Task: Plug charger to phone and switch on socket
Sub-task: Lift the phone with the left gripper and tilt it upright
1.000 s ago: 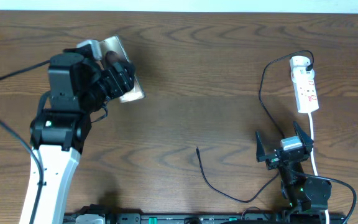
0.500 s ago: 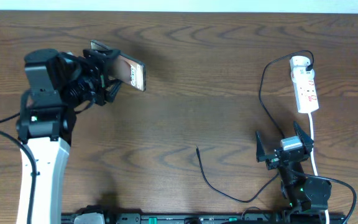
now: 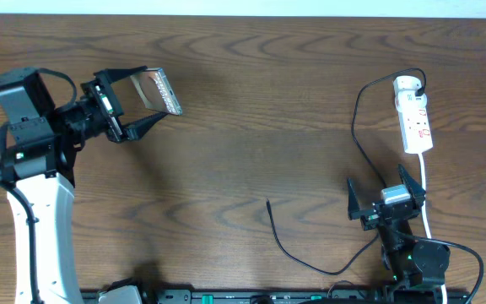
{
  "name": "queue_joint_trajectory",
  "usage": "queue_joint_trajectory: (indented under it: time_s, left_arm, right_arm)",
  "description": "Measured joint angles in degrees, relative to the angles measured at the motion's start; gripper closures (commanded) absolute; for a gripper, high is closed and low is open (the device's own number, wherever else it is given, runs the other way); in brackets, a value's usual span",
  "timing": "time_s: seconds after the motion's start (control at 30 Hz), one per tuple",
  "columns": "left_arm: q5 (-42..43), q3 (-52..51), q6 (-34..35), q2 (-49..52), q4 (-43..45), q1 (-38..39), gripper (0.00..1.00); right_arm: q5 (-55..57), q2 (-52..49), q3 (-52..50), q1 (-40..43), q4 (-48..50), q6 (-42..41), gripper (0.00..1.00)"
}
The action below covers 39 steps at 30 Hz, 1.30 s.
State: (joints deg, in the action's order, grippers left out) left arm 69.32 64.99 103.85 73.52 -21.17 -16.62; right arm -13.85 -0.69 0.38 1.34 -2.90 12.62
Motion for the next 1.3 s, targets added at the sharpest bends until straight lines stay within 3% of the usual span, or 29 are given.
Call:
queue_joint_trajectory:
  time_s: [0.47, 0.9, 1.07, 1.3]
  left_arm:
    - [5.5, 0.0, 11.3, 0.0, 0.1, -0.7, 0.93]
    - [5.3, 0.0, 11.3, 0.0, 0.1, -0.7, 0.93]
    - [1.6, 0.0, 1.2, 0.0, 0.2, -0.7, 0.93]
    - [-9.6, 0.0, -26.8, 0.0, -1.3, 1.4, 0.93]
  right_arm:
    - [0.0, 0.0, 0.0, 0.0, 0.0, 0.0, 0.01]
    - [0.0, 0.0, 0.0, 0.0, 0.0, 0.0, 0.01]
    - [0.0, 0.0, 0.0, 0.0, 0.0, 0.0, 0.01]
    - [0.0, 0.0, 0.0, 0.0, 0.0, 0.0, 0.01]
